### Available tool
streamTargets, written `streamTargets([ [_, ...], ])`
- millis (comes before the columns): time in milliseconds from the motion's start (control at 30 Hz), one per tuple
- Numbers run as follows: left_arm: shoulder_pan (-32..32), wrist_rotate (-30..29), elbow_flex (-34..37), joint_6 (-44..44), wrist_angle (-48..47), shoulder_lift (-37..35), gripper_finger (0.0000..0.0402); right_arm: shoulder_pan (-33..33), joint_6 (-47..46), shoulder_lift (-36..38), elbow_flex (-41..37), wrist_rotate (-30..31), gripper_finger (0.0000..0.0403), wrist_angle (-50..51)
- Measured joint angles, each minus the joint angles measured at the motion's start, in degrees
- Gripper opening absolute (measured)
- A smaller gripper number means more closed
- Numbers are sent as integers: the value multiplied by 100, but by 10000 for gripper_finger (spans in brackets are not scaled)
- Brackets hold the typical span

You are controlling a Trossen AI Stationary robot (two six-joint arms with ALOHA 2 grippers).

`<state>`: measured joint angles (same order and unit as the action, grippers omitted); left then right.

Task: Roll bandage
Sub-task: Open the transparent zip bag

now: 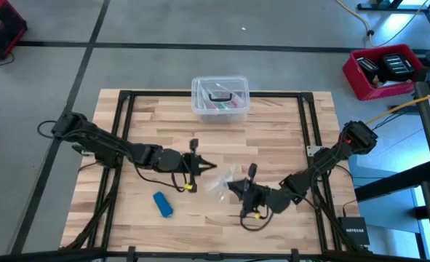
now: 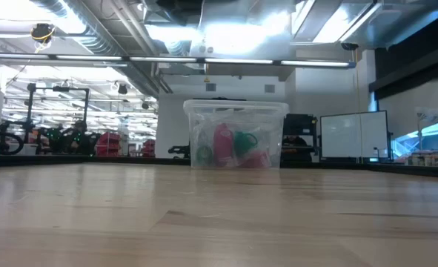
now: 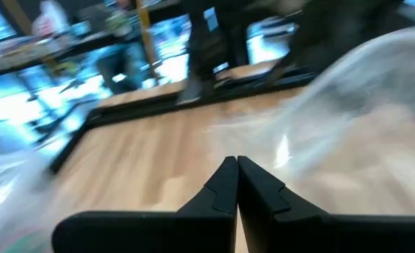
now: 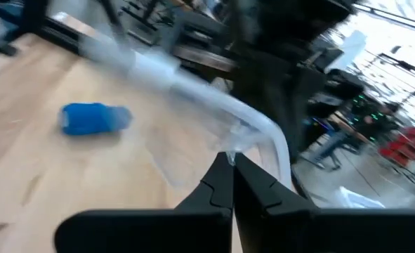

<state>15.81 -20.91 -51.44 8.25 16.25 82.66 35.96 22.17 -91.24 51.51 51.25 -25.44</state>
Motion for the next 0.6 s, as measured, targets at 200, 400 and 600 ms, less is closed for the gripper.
streamTargets([
  [200,10,-304,2,-64,-364,-294,1,72,-4,2,0,-127,1,9],
  [400,46,340,2,-524,-339,-239,2,-1,-58,2,0,-132,1,202],
  [600,63,681,11,-984,-310,11,3,-151,-90,2,0,-435,1,204],
])
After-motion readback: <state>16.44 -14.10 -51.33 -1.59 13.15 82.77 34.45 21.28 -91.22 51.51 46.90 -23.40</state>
